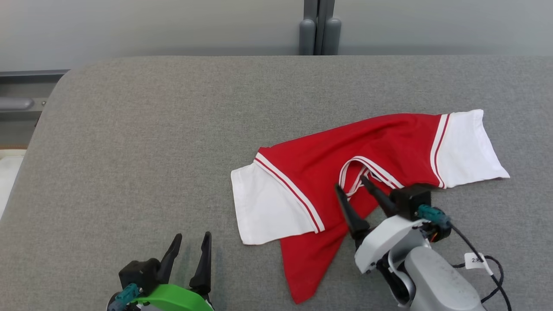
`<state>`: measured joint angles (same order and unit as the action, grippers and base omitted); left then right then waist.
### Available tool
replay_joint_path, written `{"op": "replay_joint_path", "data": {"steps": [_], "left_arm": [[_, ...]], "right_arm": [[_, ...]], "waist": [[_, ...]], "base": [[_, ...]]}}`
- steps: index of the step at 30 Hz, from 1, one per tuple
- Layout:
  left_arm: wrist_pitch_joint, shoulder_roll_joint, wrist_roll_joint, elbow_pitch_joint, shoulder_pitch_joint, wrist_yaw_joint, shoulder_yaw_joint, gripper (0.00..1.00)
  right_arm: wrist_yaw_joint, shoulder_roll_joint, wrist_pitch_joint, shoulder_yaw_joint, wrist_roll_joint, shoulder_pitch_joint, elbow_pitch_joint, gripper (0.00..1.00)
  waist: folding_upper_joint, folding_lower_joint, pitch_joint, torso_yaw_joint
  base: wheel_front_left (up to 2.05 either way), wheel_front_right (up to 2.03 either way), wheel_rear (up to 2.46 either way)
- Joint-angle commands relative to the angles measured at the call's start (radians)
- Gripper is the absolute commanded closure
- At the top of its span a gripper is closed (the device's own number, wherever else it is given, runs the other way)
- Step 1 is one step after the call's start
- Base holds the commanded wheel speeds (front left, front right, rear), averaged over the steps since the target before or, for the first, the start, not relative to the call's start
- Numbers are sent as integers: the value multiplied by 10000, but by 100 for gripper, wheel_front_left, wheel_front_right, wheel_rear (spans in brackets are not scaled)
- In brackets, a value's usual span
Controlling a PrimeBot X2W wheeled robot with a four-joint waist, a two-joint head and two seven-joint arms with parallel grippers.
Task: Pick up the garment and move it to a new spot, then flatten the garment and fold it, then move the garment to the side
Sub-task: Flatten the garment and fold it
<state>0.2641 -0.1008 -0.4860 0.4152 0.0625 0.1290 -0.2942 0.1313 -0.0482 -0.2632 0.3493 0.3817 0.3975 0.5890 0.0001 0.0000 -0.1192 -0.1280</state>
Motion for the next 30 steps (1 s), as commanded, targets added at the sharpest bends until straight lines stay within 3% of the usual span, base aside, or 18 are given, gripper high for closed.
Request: {"op": "replay_joint_path", "data": {"steps": [1,7,15,16,17,18,26,30], "left_arm": [[0,1,44,5,80,31,-23,0],[-1,4,-13,-34,134,31,-23,0],[-1,-51,-7,-144,323,31,-137,0],[-1,-54,-13,-149,345,31,-147,0],[-1,-56,-22,-153,363,31,-163,0],[-1,-58,-33,-152,385,31,-171,0],[-1,-73,-95,-124,445,31,-194,0],[-1,-54,-115,-76,459,32,-242,0]], "right_arm": [[-13,-54,-20,342,100,-172,130,0],[-13,-53,-20,693,41,-160,688,0],[-13,-50,-20,144,-327,-6,1101,0],[-13,-48,-20,119,-345,5,1135,48],[-13,-48,-20,118,-295,9,1161,70],[-13,-48,-20,155,-303,44,1207,100],[-13,-46,-20,182,227,574,347,100],[-11,-34,-21,545,548,1764,-405,100]], "waist": [[-1,0,-32,-56],[-1,0,-140,-168],[-1,0,-398,-326],[-1,0,-421,-344],[-1,0,-445,-370],[-1,0,-469,-394],[-1,0,-505,-564],[-1,0,-460,-661]], "base": [[0,0,0],[0,0,0],[0,0,0],[0,0,0],[0,0,0],[0,0,0],[0,0,0],[0,0,0]]}}
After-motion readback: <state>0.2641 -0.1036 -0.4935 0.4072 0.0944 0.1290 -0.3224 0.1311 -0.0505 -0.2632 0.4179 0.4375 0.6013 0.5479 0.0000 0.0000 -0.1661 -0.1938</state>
